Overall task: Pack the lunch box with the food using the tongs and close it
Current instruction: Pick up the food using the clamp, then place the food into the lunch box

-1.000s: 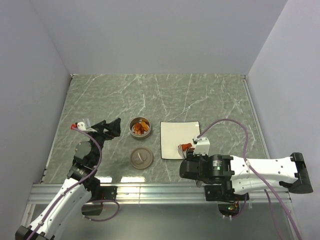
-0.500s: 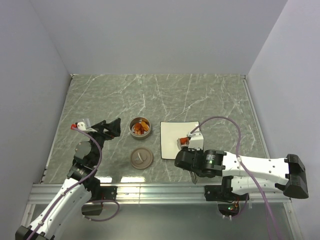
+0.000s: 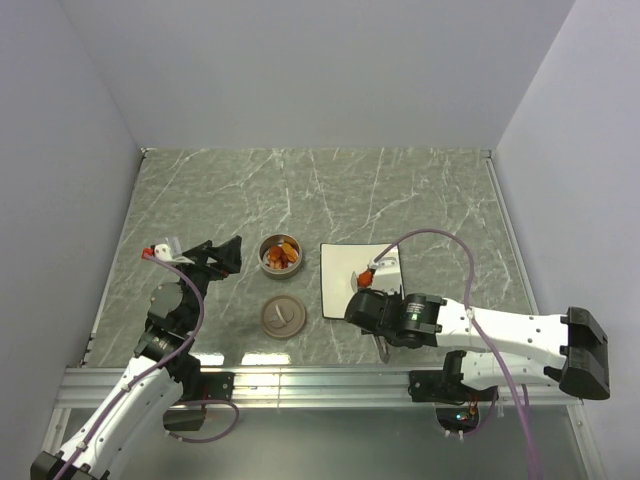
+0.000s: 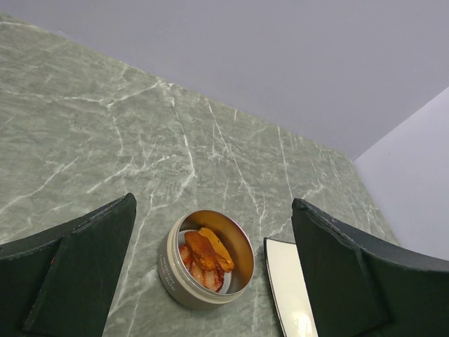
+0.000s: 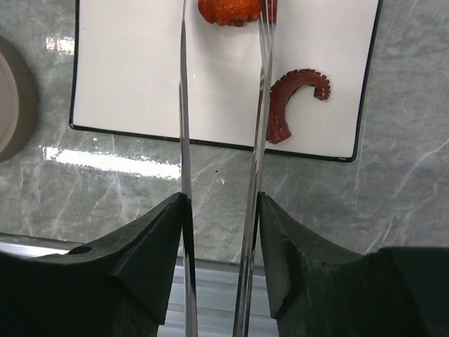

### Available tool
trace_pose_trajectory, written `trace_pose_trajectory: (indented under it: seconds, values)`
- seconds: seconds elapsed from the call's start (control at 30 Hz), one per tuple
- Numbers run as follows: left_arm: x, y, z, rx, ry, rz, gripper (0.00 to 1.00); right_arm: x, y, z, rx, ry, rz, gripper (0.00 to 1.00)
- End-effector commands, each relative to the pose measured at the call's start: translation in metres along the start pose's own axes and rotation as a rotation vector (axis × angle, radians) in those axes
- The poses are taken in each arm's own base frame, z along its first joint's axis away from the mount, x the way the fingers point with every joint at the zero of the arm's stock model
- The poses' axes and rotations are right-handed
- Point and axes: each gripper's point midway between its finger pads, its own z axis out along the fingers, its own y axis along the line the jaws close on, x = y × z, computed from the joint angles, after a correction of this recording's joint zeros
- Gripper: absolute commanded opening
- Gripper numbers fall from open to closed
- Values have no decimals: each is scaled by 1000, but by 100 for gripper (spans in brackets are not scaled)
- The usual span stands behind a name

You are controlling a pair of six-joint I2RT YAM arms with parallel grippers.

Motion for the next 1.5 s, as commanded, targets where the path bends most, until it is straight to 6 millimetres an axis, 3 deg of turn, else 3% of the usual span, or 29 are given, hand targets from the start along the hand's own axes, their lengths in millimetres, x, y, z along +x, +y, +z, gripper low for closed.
trace_pose_trajectory:
  seconds: [0.0, 0.23, 0.47, 0.77, 1.1, 1.47]
  values:
    - [-1, -7, 0, 29, -2, -19, 99, -13, 11, 2, -18, -27, 15, 54]
    - [-1, -6, 0, 27, -2, -19, 99, -7, 1, 5, 28, -10, 17, 50]
    - [-1, -6, -1, 27, -5, -20, 100, -10, -6, 0, 32, -23, 27, 32]
    - [-1, -6, 0, 27, -3, -19, 99, -60, 13, -20, 6, -134, -4, 29]
    - [-1, -5, 0, 21, -3, -19, 99, -113, 63, -36, -94, -220, -60, 29]
    - [-1, -4, 0, 16, -5, -18, 100, -148, 127, -30, -196, -247, -173, 29]
